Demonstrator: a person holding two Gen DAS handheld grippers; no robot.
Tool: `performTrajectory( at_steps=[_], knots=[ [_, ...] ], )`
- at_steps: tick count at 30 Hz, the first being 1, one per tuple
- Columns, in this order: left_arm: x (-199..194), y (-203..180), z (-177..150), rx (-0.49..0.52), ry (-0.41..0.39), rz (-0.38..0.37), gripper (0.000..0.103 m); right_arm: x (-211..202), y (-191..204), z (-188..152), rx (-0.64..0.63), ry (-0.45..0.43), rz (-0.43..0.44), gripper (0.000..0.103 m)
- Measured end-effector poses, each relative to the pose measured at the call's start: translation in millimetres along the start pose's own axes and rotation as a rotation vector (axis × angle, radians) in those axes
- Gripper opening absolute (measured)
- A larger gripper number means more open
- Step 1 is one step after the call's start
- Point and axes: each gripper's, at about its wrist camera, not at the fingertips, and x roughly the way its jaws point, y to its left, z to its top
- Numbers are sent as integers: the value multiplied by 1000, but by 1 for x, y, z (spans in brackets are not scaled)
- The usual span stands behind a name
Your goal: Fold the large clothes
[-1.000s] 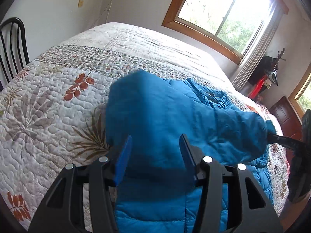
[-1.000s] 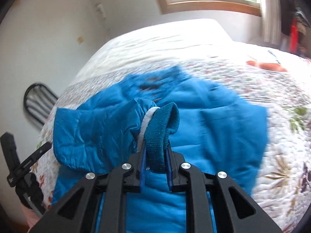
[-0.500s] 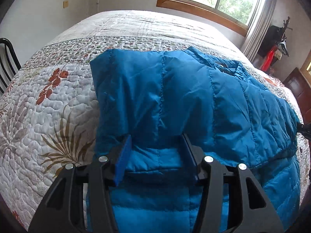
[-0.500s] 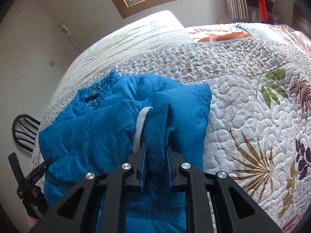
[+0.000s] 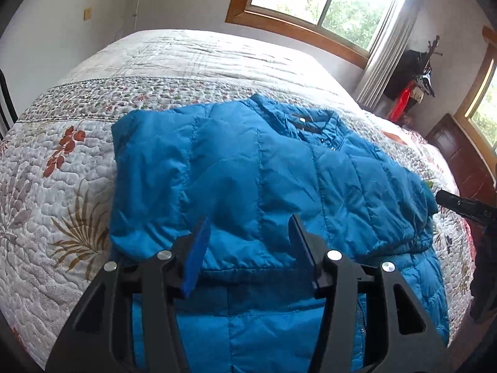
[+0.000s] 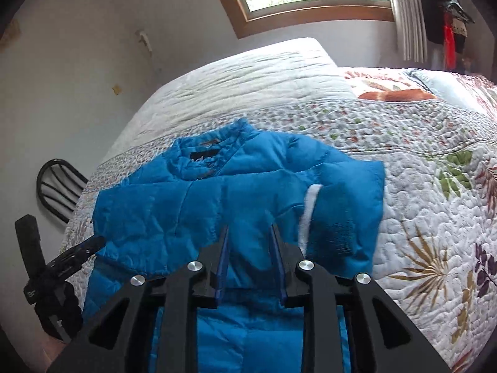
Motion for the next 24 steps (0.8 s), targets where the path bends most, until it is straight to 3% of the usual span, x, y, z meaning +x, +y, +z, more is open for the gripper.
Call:
performTrajectory(
  at_steps=[6, 10, 24],
  knots=[
    [24, 4, -5, 16, 36, 47, 52, 44, -6, -11, 1, 98, -87, 23],
    [34, 7, -9, 38, 46, 60, 51, 63, -18, -19, 15, 135, -77, 17],
    [40, 9, -19, 59, 27, 60, 51, 72, -12, -30, -51, 75, -108, 16]
  ],
)
